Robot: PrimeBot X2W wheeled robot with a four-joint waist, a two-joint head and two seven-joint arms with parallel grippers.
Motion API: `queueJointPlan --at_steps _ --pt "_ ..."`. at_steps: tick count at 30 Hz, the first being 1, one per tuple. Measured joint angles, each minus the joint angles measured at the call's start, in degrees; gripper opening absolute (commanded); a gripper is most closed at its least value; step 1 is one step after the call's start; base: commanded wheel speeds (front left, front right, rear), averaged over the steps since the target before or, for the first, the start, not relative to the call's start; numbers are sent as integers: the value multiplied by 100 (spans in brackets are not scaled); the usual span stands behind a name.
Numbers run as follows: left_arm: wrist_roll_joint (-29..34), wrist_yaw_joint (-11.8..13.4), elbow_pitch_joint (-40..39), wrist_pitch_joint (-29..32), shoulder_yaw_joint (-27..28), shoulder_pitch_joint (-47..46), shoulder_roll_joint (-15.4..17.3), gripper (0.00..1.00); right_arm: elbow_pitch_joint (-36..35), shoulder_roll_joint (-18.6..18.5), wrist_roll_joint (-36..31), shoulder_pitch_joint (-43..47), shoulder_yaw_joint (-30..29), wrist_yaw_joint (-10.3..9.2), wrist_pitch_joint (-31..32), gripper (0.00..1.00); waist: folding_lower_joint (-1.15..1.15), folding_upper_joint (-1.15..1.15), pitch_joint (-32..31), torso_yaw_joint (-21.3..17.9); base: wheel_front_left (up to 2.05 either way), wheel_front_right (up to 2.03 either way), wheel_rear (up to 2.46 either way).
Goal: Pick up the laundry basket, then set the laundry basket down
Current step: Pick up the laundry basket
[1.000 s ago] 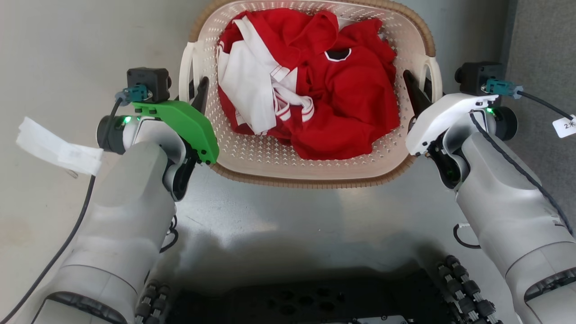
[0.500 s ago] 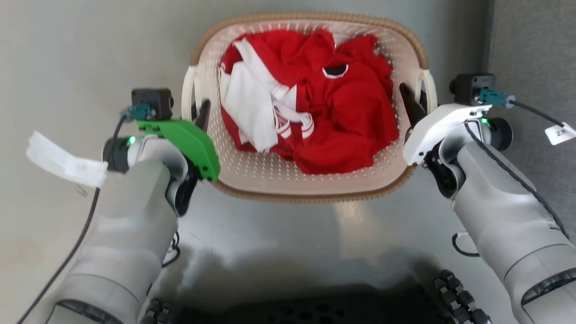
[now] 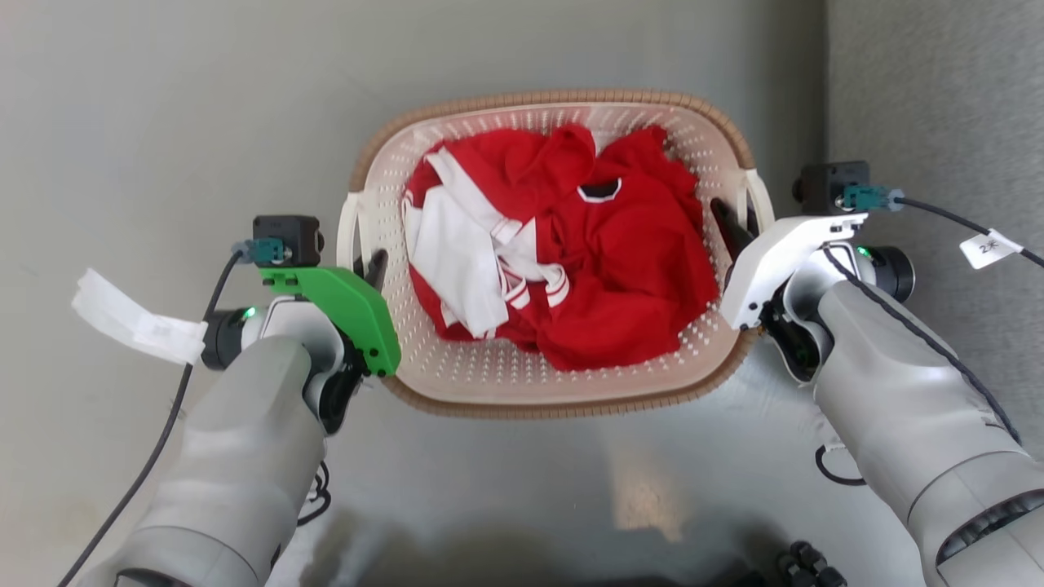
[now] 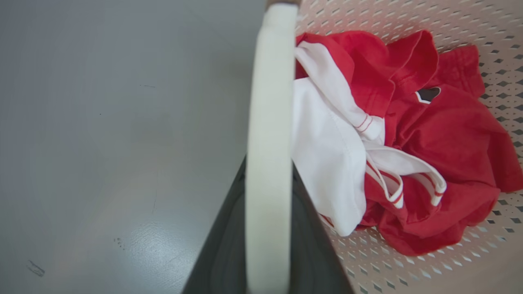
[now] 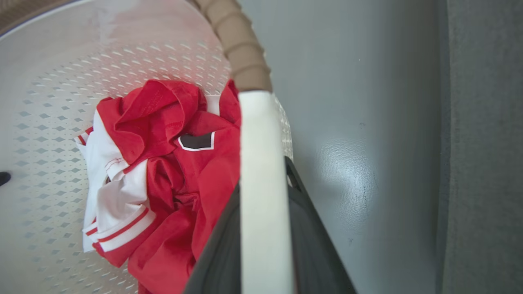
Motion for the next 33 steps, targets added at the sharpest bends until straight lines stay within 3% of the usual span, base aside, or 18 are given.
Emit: queueJointPlan --at_steps 33 --pt "-715 -25 415 1295 -324 963 -34 0 461 219 892 803 609 -10 1445 0 0 0 -2520 -181 0 0 0"
